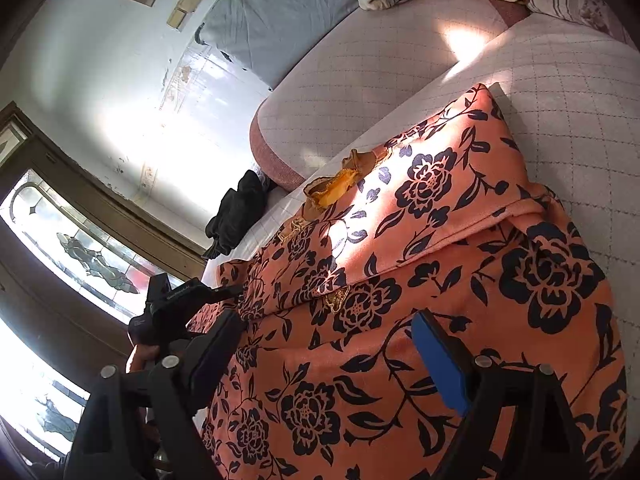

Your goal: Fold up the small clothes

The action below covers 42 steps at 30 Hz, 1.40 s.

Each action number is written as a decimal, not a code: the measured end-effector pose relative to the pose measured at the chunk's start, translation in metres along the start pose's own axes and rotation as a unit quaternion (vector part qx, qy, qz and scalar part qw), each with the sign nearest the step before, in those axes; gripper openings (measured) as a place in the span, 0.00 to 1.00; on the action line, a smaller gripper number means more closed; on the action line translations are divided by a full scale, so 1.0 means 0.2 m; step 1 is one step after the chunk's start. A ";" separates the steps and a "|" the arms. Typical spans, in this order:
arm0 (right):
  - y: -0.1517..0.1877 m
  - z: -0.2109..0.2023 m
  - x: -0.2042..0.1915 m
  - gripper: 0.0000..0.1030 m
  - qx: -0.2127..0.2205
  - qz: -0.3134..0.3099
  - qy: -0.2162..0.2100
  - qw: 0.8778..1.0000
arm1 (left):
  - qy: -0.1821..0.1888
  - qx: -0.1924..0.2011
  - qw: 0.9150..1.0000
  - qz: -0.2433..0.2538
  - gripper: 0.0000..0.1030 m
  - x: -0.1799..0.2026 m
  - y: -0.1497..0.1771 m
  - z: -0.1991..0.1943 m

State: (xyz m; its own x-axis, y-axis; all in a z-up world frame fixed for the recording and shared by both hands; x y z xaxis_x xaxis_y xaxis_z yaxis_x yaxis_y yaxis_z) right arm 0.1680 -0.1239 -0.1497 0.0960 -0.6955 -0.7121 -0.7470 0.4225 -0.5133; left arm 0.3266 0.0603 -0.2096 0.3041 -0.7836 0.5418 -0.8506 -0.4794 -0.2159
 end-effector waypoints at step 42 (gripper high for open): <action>-0.99 0.43 0.71 0.87 -0.005 0.217 0.027 0.976 | -0.057 0.046 0.995 0.071 0.08 -0.12 0.22 -0.05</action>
Point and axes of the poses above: each gripper's, at about its wrist camera, not at the fingertips, and z roughly the way its jaws point, x to its right, y to its underside, the point moved 10 cm from there along z, roughly the way its jaws point
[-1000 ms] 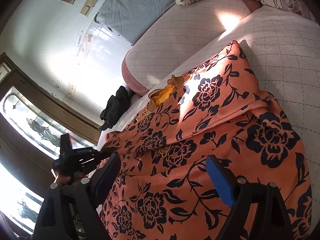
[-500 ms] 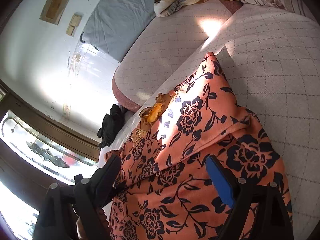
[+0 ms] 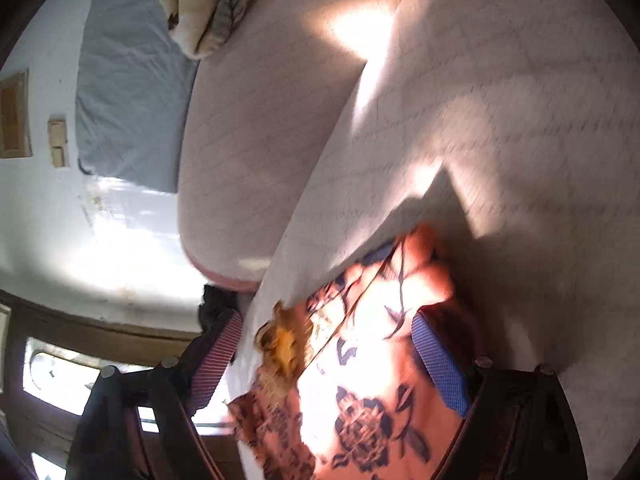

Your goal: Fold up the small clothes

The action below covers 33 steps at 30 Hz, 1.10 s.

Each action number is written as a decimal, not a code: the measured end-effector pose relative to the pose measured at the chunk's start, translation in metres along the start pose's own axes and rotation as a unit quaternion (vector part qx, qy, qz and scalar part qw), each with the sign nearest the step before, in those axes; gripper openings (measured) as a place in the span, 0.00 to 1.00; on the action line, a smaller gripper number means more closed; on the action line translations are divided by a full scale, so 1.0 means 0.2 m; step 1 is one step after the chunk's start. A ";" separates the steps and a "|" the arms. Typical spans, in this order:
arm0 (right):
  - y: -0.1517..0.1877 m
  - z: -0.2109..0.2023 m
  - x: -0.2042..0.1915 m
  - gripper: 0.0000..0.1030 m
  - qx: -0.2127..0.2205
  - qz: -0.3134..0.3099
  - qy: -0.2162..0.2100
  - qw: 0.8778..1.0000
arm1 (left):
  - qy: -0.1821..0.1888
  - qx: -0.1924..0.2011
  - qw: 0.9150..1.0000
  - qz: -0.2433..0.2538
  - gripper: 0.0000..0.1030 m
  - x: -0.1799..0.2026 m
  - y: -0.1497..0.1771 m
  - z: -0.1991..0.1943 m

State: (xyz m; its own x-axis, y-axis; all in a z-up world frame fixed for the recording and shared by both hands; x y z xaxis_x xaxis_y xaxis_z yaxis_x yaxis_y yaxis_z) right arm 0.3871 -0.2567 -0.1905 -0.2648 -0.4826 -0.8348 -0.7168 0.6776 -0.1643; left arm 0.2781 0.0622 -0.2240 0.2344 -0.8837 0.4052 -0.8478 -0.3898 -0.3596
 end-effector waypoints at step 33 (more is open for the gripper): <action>1.04 -0.26 -0.36 0.90 -0.048 -0.247 0.030 0.967 | 0.020 0.143 0.985 -0.098 0.76 -0.62 -0.42 -0.60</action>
Point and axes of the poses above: each gripper's, at about its wrist camera, not at the fingertips, and z roughly the way its jaws point, x to its right, y to its underside, the point moved 10 cm from there along z, roughly the way its jaws point
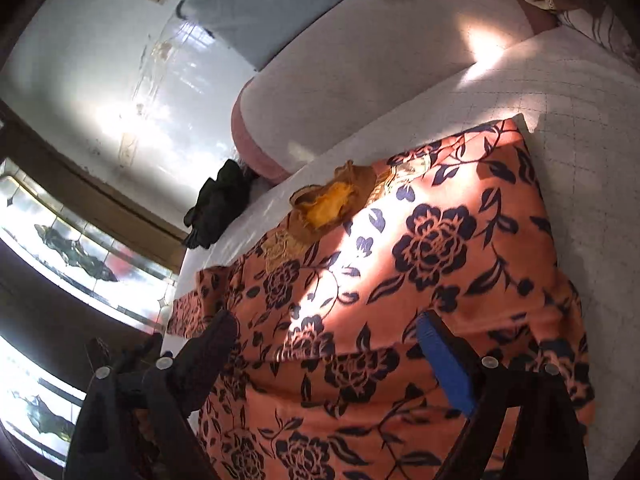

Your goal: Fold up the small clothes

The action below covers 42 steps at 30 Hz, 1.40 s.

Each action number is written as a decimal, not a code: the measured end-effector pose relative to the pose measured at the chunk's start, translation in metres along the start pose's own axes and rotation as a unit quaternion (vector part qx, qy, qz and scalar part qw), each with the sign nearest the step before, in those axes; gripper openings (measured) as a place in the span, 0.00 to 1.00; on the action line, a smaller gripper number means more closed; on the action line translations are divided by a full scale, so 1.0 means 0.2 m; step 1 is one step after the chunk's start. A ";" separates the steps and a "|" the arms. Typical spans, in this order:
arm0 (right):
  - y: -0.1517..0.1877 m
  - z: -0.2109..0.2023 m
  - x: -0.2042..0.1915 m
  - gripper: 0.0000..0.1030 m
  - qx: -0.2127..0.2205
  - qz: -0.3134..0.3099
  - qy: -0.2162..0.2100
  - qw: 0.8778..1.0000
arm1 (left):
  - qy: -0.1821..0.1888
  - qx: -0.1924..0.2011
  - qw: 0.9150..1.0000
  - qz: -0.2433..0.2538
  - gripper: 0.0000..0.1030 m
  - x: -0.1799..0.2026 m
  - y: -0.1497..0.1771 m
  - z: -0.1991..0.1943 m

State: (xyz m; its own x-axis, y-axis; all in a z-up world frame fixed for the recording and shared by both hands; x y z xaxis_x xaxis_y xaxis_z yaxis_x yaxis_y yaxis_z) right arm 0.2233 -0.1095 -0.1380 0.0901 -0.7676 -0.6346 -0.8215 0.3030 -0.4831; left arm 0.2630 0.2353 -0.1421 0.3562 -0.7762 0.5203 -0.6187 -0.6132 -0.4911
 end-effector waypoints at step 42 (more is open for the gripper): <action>0.20 -0.25 0.21 0.90 0.097 0.036 0.017 0.994 | 0.117 0.092 0.934 0.324 0.05 1.63 0.19 -0.26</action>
Point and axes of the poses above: each gripper's, at about its wrist camera, not at the fingertips, and z roughly the way its jaws point, x to its right, y to its underside, the point moved 10 cm from there along z, roughly the way its jaws point
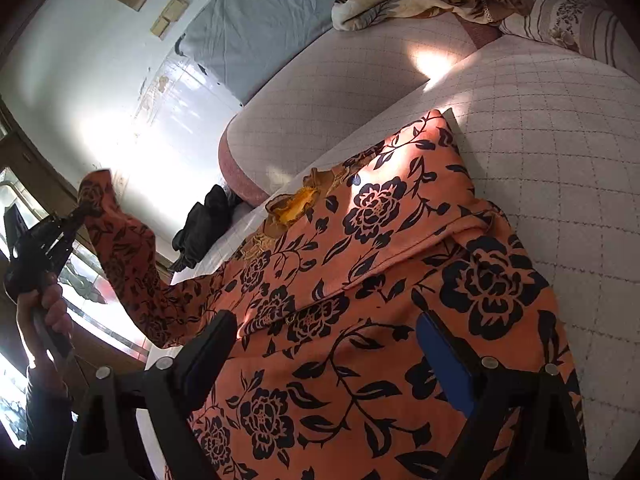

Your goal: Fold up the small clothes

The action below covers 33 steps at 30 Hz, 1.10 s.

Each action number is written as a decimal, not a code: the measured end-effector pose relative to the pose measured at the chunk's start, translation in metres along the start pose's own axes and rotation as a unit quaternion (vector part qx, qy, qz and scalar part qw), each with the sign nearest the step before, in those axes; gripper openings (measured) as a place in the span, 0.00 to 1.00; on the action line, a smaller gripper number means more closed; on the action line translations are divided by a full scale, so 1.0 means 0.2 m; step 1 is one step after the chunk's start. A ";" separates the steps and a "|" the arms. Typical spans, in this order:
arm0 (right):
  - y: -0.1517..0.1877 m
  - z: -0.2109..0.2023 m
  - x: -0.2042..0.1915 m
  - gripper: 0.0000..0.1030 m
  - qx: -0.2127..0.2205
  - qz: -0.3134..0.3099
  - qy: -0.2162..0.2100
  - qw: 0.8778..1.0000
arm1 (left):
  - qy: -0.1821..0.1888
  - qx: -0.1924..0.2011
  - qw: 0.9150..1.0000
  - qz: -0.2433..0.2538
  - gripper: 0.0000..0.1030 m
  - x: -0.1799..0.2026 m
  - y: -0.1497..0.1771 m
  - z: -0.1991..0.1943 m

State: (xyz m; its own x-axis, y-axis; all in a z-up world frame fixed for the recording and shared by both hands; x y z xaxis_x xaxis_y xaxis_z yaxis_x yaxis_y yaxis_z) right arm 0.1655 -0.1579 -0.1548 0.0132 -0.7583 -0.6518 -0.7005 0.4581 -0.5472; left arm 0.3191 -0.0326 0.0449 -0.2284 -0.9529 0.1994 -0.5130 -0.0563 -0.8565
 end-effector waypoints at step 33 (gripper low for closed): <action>-0.32 0.52 0.24 0.14 -0.163 -0.121 0.245 0.948 | -0.103 -0.164 0.969 -0.153 0.68 -0.95 1.09 0.07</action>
State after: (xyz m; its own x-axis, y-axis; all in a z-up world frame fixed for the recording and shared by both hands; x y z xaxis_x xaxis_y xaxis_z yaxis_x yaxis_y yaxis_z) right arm 0.2851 -0.1751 -0.2050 -0.0751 -0.9841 -0.1612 -0.9037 0.1355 -0.4061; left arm 0.2615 0.1323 -0.1866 0.1285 -0.9478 0.2919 -0.7742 -0.2798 -0.5678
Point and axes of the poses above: each gripper's, at about its wrist camera, not at the fingertips, and z roughly the way its jaws point, x to its right, y to its underside, the point moved 10 cm from there along z, roughly the way its jaws point
